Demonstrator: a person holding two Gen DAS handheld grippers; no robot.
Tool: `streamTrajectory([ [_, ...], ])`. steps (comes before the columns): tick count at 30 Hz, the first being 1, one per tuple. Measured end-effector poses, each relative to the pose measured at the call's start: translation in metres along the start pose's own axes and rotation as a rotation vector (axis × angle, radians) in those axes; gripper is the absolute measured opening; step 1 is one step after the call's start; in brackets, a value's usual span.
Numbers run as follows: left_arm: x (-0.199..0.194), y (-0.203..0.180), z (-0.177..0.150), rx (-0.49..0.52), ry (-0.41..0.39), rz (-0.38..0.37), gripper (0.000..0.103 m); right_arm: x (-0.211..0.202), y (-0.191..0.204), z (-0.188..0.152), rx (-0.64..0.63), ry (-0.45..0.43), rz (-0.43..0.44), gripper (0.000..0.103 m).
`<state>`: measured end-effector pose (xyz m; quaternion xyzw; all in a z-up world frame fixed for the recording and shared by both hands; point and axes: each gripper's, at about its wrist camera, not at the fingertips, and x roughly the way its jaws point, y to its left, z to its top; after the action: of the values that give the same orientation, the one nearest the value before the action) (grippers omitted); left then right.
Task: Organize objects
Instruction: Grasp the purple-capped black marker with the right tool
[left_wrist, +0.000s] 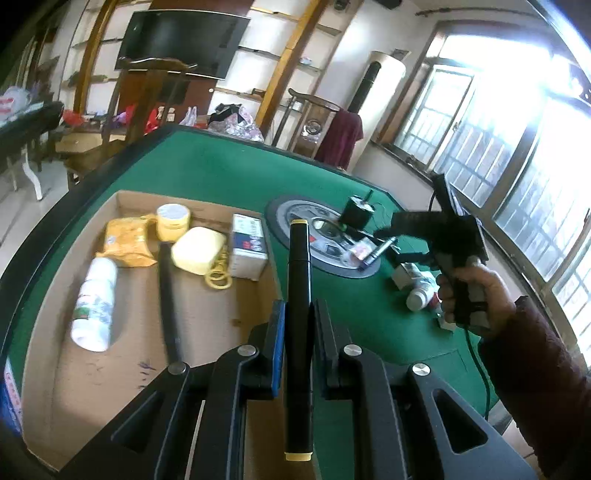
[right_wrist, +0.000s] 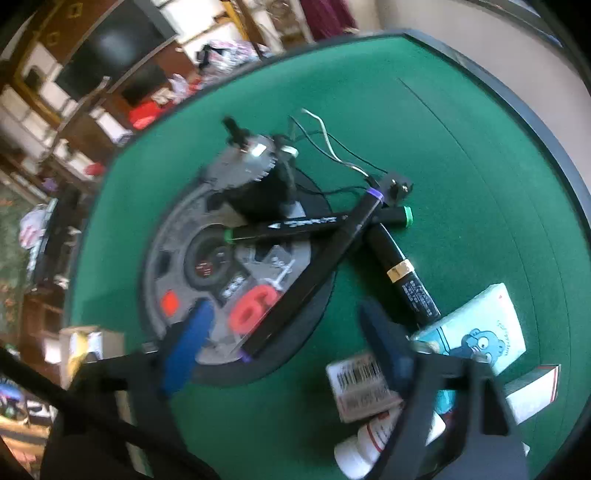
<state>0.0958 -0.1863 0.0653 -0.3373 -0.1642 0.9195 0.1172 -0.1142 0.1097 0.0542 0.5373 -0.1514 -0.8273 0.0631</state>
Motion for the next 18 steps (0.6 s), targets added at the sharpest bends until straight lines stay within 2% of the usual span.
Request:
streamTrajectory([
  [2, 0.003, 0.007, -0.001, -0.011, 0.004, -0.003, 0.012, 0.010, -0.003, 0.002, 0.037, 0.021, -0.028, 0.048],
  [4, 0.005, 0.013, -0.003, -0.024, 0.008, -0.008, 0.012, 0.011, -0.002, 0.004, 0.041, -0.020, -0.087, 0.044],
  [5, 0.006, 0.018, -0.005, -0.030, 0.011, -0.013, 0.012, 0.013, -0.003, 0.005, 0.054, -0.020, -0.090, 0.035],
  [6, 0.006, 0.019, -0.006, -0.034, 0.012, -0.015, 0.012, 0.015, -0.005, 0.005, 0.066, -0.020, -0.094, 0.031],
  [10, 0.006, 0.025, -0.008, -0.046, 0.015, -0.017, 0.012, 0.017, -0.006, 0.002, 0.063, -0.063, -0.104, 0.023],
  [11, 0.005, 0.026, -0.009, -0.048, 0.015, -0.012, 0.012, 0.016, -0.005, 0.001, 0.056, -0.070, -0.099, 0.015],
  [12, 0.005, 0.027, -0.009, -0.049, 0.015, -0.009, 0.012, 0.015, -0.006, 0.000, 0.053, -0.074, -0.085, 0.012],
  [18, -0.002, 0.032, -0.011, -0.068, 0.015, 0.008, 0.012, -0.011, -0.009, -0.012, 0.042, -0.115, -0.003, 0.012],
])
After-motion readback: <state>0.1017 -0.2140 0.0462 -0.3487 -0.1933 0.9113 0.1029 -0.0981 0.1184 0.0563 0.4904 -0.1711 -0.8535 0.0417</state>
